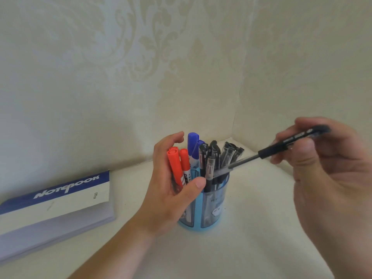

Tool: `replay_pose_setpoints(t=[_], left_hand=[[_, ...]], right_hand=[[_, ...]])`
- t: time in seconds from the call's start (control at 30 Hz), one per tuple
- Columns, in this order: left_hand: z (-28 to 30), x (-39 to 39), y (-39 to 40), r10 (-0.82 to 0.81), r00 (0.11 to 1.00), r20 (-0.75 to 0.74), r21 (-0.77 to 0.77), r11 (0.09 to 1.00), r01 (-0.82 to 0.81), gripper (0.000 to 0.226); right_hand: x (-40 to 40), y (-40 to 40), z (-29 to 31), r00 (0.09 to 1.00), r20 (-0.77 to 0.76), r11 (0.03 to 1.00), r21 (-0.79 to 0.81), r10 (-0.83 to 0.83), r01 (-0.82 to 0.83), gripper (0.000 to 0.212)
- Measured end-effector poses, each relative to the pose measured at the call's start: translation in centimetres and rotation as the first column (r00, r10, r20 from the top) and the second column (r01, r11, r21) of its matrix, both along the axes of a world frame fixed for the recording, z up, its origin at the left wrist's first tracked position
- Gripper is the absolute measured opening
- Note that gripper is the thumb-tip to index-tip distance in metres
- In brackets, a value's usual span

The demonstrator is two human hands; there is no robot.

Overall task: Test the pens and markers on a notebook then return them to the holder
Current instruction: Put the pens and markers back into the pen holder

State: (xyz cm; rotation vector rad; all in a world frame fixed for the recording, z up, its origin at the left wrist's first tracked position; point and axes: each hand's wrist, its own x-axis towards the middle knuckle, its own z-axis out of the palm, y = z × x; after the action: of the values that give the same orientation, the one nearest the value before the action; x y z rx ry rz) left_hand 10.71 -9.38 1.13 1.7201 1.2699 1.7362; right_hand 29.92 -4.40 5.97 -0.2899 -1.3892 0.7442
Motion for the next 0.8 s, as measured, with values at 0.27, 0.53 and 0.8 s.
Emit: replay_pose_setpoints(t=[0.27,0.53,0.8], left_hand=[[-0.3,-0.1,0.2,0.068,0.998,0.005,0.023,0.997,-0.068,0.074],[-0.7,-0.3,0.7,0.059,0.998,-0.018,0.077,0.995,-0.057,0.071],[-0.9,-0.4,0.8,0.052,0.998,-0.032,0.112,0.993,-0.048,0.074]], right_hand=[[-1.4,-0.2,1.2,0.958,0.200,0.953,0.262,-0.205,0.149,0.038],[-1.9,0.3,0.0,0.722,0.575,0.892,0.433,-0.385,0.131,0.018],[-1.6,-0.1,-0.5,0.610,0.611,0.802,0.594,-0.504,0.067,0.058]])
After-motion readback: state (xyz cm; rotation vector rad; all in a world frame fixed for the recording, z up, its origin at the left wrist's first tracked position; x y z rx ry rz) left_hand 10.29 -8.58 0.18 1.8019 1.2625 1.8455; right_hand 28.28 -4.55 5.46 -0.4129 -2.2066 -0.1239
